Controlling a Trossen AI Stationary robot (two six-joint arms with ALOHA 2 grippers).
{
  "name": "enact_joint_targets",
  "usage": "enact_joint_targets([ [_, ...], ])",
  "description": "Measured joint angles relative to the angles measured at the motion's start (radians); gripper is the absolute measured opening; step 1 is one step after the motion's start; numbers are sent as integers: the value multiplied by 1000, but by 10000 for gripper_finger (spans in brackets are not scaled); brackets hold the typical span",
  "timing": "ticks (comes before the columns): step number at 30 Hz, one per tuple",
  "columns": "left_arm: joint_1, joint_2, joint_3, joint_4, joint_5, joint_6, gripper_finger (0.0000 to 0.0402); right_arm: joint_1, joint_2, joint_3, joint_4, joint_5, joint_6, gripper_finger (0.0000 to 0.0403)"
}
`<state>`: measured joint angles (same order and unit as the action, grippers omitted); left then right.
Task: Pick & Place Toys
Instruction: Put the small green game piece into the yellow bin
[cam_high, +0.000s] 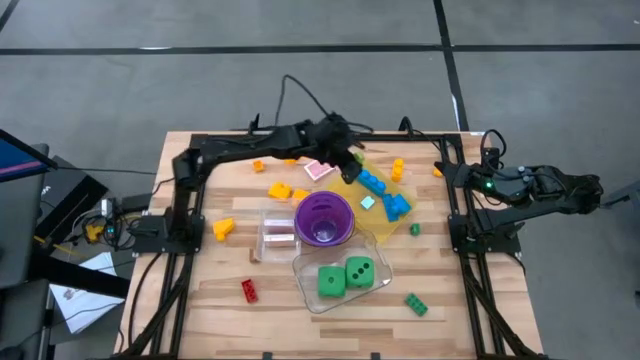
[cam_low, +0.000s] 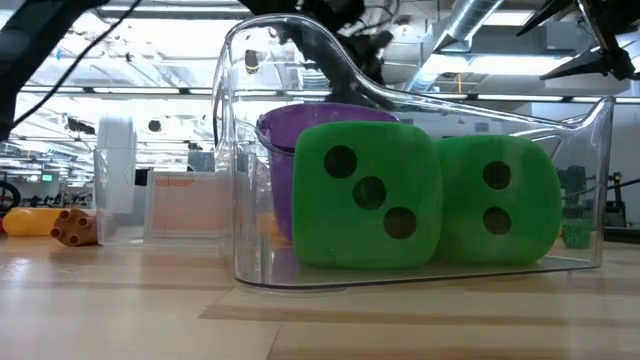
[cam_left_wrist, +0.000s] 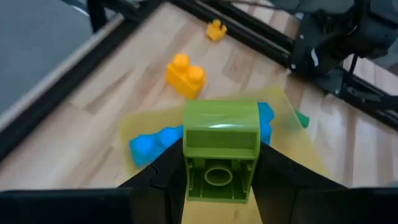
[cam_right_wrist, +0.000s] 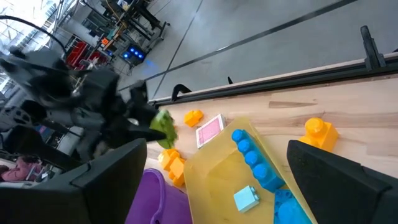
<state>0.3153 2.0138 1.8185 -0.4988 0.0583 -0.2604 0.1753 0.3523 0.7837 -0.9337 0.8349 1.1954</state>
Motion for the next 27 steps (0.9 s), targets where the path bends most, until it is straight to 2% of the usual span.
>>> enact_joint_targets([
  [5,-7,72,8,-35,5,-79,132,0,0,0,-1,0,0,379],
  [12,-31,126,8,-90,27,-104,132,0,0,0,-8,-1,0,379],
  [21,-39,157,-46,-124,18,-212,132,0,0,0,-8,-26,6,379],
  [27,-22,154,-73,-134,18,-224,134,0,0,0,-8,-27,8,379],
])
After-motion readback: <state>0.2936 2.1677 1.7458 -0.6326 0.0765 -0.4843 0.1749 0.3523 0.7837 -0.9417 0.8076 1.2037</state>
